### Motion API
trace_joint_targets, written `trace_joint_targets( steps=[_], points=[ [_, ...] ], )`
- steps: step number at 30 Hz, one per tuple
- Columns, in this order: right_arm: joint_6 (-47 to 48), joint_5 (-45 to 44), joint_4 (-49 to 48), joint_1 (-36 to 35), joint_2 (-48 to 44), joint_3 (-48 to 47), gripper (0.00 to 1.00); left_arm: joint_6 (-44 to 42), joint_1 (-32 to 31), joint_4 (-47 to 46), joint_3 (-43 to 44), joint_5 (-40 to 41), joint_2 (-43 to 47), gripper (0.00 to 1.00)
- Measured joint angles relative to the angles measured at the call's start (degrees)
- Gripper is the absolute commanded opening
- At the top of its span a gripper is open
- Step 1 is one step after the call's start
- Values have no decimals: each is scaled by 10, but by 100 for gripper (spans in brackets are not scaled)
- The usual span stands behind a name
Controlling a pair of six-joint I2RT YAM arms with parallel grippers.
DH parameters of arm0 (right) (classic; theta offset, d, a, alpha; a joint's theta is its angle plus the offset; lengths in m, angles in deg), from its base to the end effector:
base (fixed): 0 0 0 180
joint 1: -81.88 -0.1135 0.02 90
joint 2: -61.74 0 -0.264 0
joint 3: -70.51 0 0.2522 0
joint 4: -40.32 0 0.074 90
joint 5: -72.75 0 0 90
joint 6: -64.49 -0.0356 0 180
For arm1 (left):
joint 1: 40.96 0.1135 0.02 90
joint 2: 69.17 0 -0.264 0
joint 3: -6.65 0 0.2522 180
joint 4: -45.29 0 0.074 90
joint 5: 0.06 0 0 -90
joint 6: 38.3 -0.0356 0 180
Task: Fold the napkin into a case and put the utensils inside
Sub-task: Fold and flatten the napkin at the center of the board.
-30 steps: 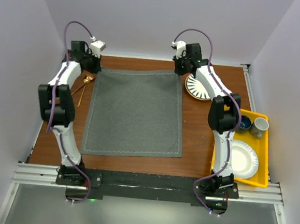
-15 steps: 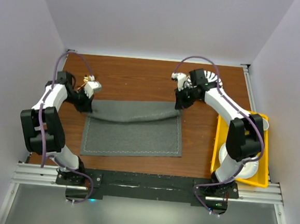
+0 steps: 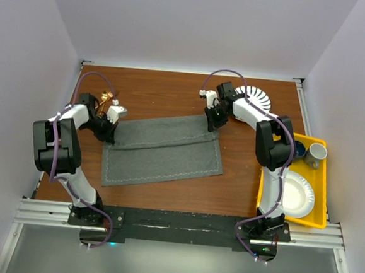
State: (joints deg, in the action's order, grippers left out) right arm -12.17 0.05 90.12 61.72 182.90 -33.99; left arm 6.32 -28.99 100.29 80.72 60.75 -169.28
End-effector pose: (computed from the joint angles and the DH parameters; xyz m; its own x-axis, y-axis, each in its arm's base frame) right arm 0.4107 0.1620 0.1681 -0.7357 -0.5048 -0.4515 -0.6272 0.7594 0.1731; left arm 0.3062 0.0472 0.1589 -0.7547 0.4752 -0.4523 0.6128 0.7568 -0.2275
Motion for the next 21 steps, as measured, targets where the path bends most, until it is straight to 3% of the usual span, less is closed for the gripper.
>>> trace_joint_targets(
  steps=[4,9,17,21],
  points=[
    [20,-7,23,4,10,-52,0,1,0,8,56,3,-6,0],
    [44,5,52,6,-56,-13,0,-37,0,53,80,-8,38,0],
    [57,37,85,-13,-182,104,0,-124,0,144,-24,-10,192,0],
    [61,37,79,-26,-197,160,0,-141,0,159,-91,1,221,0]
  ],
)
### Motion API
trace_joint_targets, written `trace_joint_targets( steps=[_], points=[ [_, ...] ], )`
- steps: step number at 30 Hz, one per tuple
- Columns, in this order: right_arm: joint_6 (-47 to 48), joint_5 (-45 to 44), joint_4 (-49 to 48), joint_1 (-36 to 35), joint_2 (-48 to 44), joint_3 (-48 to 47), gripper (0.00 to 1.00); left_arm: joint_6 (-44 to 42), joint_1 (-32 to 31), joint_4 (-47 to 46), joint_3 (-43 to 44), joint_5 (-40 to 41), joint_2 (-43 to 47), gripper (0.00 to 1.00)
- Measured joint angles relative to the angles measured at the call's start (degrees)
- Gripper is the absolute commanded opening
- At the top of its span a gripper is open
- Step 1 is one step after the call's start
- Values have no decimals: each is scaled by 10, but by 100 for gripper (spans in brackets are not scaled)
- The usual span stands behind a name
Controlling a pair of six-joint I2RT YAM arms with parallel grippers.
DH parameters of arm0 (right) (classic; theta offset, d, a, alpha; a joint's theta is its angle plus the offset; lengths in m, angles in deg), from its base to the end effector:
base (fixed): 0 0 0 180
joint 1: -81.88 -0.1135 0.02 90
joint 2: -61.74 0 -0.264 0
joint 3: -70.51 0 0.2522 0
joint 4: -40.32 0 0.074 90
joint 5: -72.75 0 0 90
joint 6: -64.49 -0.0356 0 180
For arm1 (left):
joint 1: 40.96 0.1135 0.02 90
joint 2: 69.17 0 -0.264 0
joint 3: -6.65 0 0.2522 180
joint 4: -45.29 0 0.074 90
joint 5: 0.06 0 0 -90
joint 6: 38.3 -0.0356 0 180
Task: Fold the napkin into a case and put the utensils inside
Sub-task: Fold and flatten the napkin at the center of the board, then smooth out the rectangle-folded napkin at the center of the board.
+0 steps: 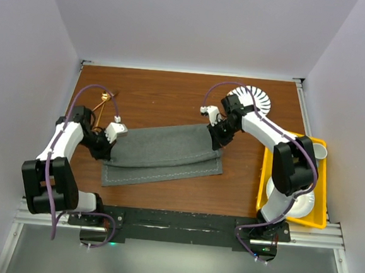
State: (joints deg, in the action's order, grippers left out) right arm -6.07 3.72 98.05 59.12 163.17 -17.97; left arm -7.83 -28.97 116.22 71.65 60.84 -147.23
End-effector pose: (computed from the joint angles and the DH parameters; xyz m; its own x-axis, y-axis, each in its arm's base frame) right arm 0.3211 0.1485 0.2145 -0.6640 -0.6156 -0.4244 -0.7332 0.6473 0.2084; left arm 0.2208 0.0292 0.2103 -0.6068 0.6410 -0.4700 0.7717 0.6168 -0.1550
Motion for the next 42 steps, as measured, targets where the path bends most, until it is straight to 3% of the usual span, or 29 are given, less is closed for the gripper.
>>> trace_joint_targets(
  steps=[8,9,10,13,14,17,23,31,33,37,42],
  points=[
    [2,-10,-34,-10,57,43,0,5,0,-37,-76,28,-8,0],
    [2,-9,-36,-10,61,43,1,7,0,-42,-77,29,-9,9],
    [2,-9,-36,-10,61,43,11,7,0,-45,-78,29,-9,16],
    [12,-8,-29,-10,60,41,26,-2,0,-43,-77,26,-8,33],
    [15,-7,-23,-10,60,38,39,-11,0,-38,-77,23,-5,41],
    [38,-3,9,-10,52,22,56,-48,0,-4,-78,14,28,49],
    [103,28,101,-10,13,-29,60,-117,0,78,-68,-7,104,64],
    [81,41,110,-10,71,-116,59,-35,0,30,-16,-30,45,65],
    [72,41,100,-11,100,-135,53,-7,0,2,-7,-31,27,64],
    [67,37,97,-14,140,-135,38,30,-9,-29,2,-30,-16,49],
    [68,36,101,-18,144,-108,35,32,-16,-28,-13,-20,-44,36]
  ],
)
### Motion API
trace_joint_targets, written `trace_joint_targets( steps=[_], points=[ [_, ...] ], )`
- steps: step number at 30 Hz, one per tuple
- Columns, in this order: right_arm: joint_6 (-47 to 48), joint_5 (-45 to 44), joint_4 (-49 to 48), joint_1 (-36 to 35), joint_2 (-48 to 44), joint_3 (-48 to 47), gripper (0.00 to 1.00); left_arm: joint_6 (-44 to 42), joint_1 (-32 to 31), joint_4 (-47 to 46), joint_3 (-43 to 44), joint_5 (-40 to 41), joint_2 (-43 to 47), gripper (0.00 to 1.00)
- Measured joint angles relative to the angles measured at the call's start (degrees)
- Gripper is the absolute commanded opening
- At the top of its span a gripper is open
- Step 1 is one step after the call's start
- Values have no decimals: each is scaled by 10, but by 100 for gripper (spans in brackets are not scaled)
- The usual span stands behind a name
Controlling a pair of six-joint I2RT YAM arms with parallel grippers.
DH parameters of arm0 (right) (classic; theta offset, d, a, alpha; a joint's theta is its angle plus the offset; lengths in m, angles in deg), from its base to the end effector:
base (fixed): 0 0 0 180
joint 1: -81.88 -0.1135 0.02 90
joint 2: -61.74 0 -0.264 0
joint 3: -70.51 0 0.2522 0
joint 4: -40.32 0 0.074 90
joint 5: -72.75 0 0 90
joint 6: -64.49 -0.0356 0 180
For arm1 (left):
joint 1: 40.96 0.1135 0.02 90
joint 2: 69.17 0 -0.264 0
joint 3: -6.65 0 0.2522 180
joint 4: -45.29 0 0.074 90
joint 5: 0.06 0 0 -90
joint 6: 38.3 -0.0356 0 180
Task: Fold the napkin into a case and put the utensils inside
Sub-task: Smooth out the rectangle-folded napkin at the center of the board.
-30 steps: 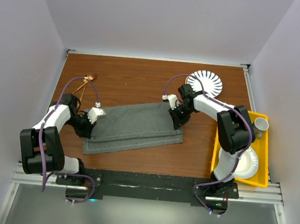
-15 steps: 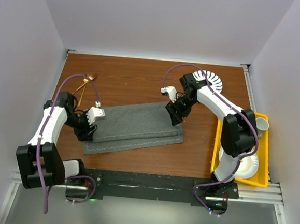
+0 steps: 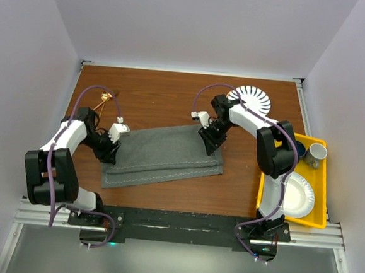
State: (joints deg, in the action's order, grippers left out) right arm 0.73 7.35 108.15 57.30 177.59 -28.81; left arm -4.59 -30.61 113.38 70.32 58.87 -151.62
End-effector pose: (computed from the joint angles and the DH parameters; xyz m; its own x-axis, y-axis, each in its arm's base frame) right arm 0.3461 0.1746 0.1735 -0.6281 -0.7293 -0.2713 -0.7727 0.5434 0.3281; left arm 0.2294 0.0232 0.1897 -0.6501 0.6056 -0.4590 0.7471 0.6197 -0.2406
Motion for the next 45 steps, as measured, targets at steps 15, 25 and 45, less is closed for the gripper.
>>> trace_joint_targets(
  steps=[15,25,45],
  points=[
    [53,4,13,-12,-103,94,26,-113,0,73,-85,28,138,16],
    [85,-2,21,-32,-114,133,35,-242,0,147,-118,52,216,52],
    [28,-35,-28,-23,-64,79,36,28,0,-15,-15,1,58,47]
  ],
)
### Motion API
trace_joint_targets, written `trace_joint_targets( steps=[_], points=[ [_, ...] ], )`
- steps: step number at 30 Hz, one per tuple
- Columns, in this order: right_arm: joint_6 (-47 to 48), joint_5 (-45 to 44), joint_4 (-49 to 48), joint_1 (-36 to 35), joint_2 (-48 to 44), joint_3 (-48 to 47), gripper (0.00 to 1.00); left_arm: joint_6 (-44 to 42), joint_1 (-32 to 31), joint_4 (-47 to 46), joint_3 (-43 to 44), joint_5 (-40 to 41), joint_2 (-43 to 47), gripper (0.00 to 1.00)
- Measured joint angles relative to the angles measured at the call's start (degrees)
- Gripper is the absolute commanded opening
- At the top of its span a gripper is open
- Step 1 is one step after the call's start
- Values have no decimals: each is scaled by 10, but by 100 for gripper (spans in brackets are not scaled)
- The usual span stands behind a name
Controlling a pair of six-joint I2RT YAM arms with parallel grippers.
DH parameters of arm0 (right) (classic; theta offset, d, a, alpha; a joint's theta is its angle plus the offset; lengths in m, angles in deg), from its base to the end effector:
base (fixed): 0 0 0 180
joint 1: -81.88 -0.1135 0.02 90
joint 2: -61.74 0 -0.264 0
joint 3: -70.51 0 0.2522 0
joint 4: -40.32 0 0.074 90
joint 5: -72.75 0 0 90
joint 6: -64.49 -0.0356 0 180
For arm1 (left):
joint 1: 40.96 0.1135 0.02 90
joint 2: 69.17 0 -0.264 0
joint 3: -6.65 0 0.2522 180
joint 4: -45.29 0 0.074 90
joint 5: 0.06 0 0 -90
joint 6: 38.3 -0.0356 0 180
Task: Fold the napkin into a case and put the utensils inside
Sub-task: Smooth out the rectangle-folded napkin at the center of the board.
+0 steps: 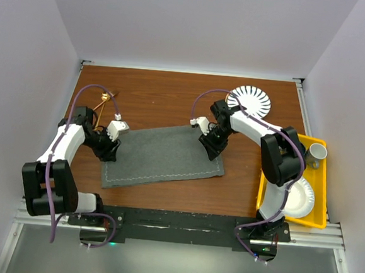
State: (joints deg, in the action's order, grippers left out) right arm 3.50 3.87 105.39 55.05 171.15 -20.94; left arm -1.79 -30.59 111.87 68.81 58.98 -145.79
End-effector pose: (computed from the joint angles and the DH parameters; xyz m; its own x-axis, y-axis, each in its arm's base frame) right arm 0.3160 0.1742 0.1783 -0.5515 -0.7859 -0.2796 -0.8319 0.4934 0.2539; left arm 0.2191 0.0215 0.2041 -0.6388 0.5838 -0.5011 0.7360 0.6534 -0.1772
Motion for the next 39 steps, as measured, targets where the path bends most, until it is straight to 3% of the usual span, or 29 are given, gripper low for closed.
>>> trace_joint_targets(
  steps=[12,15,19,25,33,37,39],
  points=[
    [-8,47,9,-27,-58,112,40,90,20,-50,45,-46,-50,50],
    [-9,73,39,-33,-59,78,45,109,24,-63,71,-54,-70,51],
    [-2,85,57,-6,-59,-34,53,127,25,-81,109,-62,-97,52],
    [63,38,51,64,-30,-158,67,133,25,-90,135,-68,-117,52],
    [148,-11,49,66,83,-196,67,80,-2,-68,134,-74,-116,52],
    [177,-11,50,65,116,-208,63,61,-20,-61,113,-72,-97,52],
    [188,-11,51,65,123,-214,57,54,-24,-52,106,-71,-88,52]
  ],
)
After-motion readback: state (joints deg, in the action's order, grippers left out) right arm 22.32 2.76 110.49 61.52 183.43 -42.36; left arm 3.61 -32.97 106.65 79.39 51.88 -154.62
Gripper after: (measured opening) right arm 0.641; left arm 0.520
